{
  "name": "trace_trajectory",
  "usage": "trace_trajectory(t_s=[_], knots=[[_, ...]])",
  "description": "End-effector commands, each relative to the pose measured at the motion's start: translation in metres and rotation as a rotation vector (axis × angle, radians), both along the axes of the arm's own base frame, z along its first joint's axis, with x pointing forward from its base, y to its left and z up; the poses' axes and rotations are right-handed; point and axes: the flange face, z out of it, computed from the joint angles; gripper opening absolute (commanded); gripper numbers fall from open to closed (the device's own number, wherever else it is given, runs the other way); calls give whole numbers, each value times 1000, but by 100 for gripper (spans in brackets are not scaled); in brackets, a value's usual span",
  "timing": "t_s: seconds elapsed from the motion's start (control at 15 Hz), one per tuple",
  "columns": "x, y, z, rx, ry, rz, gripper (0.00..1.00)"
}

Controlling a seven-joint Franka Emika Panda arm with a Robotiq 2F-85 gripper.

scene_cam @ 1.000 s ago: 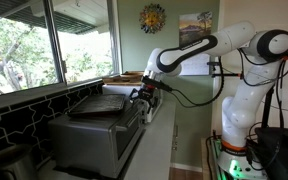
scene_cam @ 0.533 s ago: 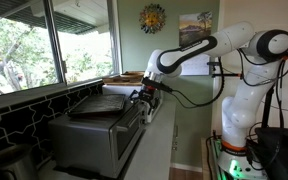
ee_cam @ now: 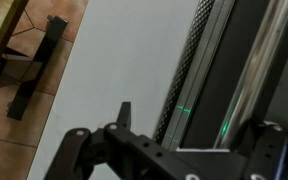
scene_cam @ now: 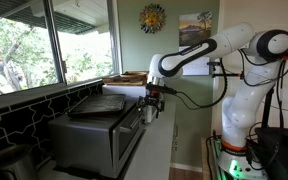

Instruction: Open the microwave

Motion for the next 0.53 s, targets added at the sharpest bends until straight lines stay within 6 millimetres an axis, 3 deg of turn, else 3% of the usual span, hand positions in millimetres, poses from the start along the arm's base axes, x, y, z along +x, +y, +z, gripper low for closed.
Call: trace_trajectory(t_s=[0.0,0.27,0.47], knots=[[-14,-10,-9,-41,67,-13,100],[-29,-35,1,-106,91,-24,100],[-33,-34,-15,-41,139,-34,100]])
